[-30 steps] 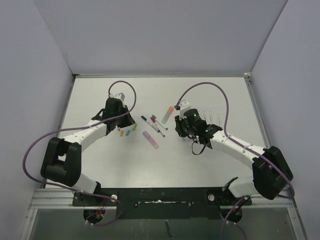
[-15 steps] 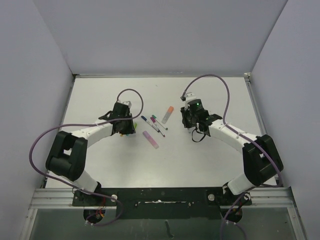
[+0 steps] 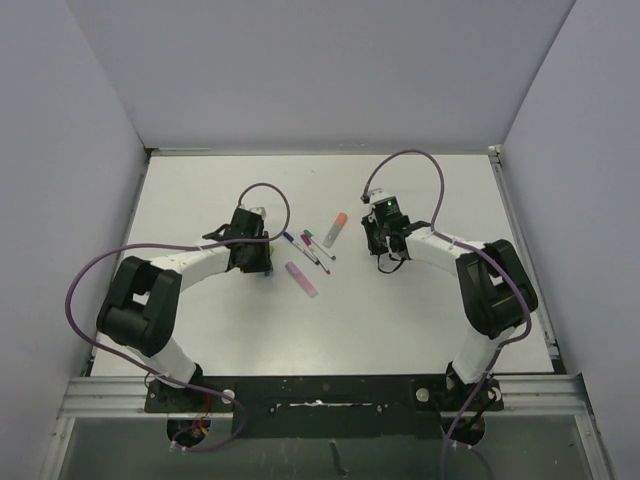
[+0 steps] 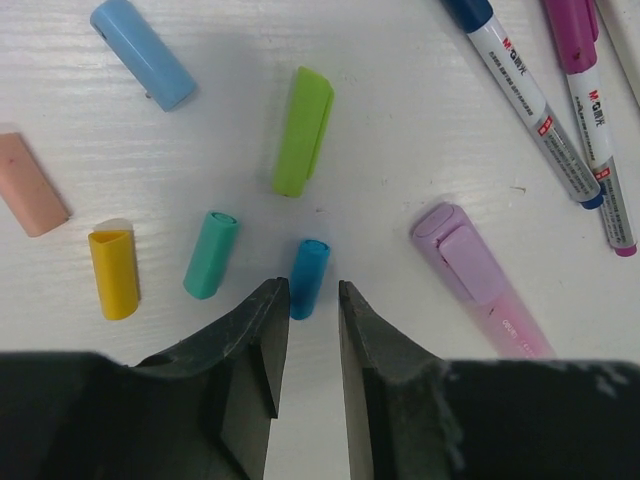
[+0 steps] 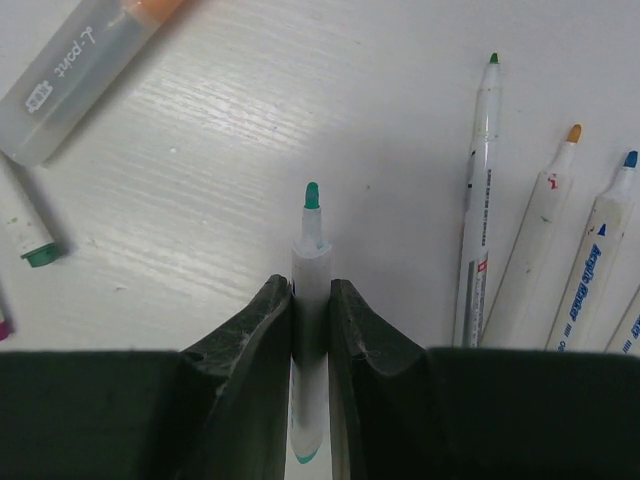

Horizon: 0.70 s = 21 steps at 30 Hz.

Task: Open the pen caps

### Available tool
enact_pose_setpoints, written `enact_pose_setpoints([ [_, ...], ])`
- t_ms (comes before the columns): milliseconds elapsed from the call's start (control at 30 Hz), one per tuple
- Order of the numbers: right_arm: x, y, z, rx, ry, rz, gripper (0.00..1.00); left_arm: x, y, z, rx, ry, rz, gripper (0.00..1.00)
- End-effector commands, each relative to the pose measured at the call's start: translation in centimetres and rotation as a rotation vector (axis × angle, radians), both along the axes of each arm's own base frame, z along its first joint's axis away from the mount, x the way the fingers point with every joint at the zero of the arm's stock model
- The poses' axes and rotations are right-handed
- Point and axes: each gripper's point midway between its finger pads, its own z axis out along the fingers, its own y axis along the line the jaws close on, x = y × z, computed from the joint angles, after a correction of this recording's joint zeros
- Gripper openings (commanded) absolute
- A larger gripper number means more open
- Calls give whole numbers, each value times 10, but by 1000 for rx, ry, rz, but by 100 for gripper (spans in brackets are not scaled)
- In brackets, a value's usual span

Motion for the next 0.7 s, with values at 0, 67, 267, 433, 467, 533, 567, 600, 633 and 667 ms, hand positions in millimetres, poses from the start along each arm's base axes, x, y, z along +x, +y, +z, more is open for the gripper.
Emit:
enact_pose_setpoints([
  [0,38,5,21,29,-102,-12,0,3,1,-3,16,-12,3,27],
  [67,43,3,15,22,-93,-17,0,4,1,-2,16,-14,4,27],
  [267,55,-9,-1,-6,-64,-53,0,7,2,17,5,-62,17,33],
  [433,61,-18,-9,-36,-48,-75,3,12,-1,61,-61,-184,22,38],
  [467,62,-19,-9,-41,-47,-78,5,12,-1,69,-72,-205,25,41],
  [533,63,-22,-11,-52,-42,-87,10,11,-2,84,-100,-249,30,45],
  [567,63,-23,-12,-53,-38,-91,13,10,-2,91,-114,-269,32,48],
  [600,63,-24,-13,-55,-35,-93,15,9,-2,98,-126,-290,35,50],
  [633,63,-25,-13,-56,-33,-95,20,8,-1,104,-138,-311,38,52],
  [667,63,-25,-13,-55,-31,-98,26,7,0,110,-147,-331,44,54],
])
